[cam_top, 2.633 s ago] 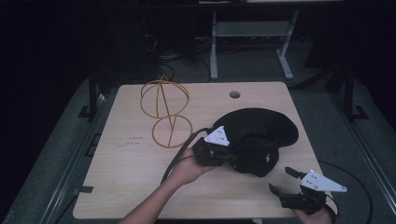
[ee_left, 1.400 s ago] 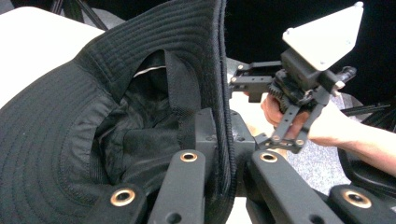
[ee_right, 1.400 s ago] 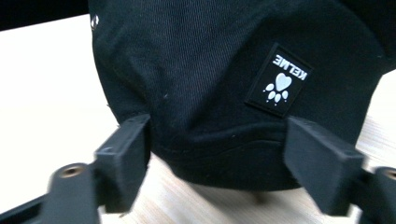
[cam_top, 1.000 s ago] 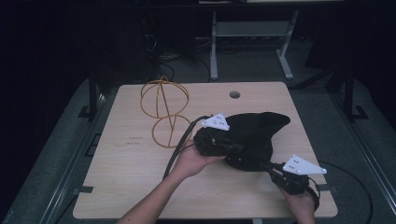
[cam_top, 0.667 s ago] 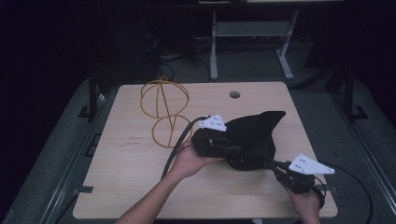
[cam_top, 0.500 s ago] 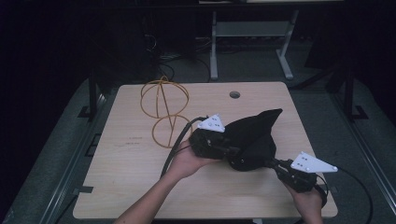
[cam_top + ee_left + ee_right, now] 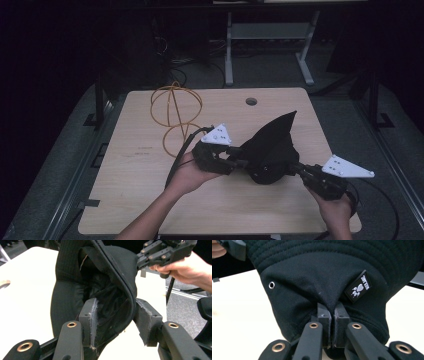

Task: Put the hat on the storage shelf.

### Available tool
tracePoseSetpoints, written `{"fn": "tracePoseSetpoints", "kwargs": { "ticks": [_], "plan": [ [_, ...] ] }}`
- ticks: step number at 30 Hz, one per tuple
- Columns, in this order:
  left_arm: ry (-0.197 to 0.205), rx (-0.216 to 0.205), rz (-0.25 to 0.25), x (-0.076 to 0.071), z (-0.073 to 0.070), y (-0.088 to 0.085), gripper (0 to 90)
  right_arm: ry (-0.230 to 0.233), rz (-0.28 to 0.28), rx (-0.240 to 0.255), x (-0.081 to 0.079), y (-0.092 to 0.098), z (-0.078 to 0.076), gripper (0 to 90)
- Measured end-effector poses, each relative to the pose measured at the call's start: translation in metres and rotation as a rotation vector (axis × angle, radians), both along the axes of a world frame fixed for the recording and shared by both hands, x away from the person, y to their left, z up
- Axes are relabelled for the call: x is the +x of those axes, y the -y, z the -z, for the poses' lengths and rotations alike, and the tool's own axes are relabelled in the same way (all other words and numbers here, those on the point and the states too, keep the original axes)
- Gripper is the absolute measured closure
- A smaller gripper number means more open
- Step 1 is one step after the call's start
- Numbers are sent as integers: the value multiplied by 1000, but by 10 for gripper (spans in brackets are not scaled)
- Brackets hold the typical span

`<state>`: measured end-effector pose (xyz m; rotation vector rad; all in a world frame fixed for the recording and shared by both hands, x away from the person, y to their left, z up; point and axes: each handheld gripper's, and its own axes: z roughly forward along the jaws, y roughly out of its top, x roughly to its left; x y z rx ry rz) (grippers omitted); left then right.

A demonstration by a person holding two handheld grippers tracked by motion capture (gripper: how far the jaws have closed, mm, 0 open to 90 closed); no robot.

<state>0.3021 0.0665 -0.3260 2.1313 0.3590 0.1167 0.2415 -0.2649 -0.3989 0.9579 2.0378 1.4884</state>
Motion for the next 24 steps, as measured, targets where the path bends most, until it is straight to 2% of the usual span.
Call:
{"fn": "tracePoseSetpoints", "kwargs": {
  "ticks": [7, 11, 17, 24],
  "plan": [
    [18, -4, -15, -4, -2, -13, 525, 4, -1, 17, 6, 1, -16, 866],
    [26, -3, -21, -5, -1, -22, 520, 0, -4, 26, 8, 1, -20, 866],
    [28, -4, -45, -5, 4, -37, 508, -10, -6, 68, 14, 2, -26, 866],
    [36, 1, -70, -5, 13, -52, 485, -9, -13, 71, 20, 0, -37, 867]
  ]
}}
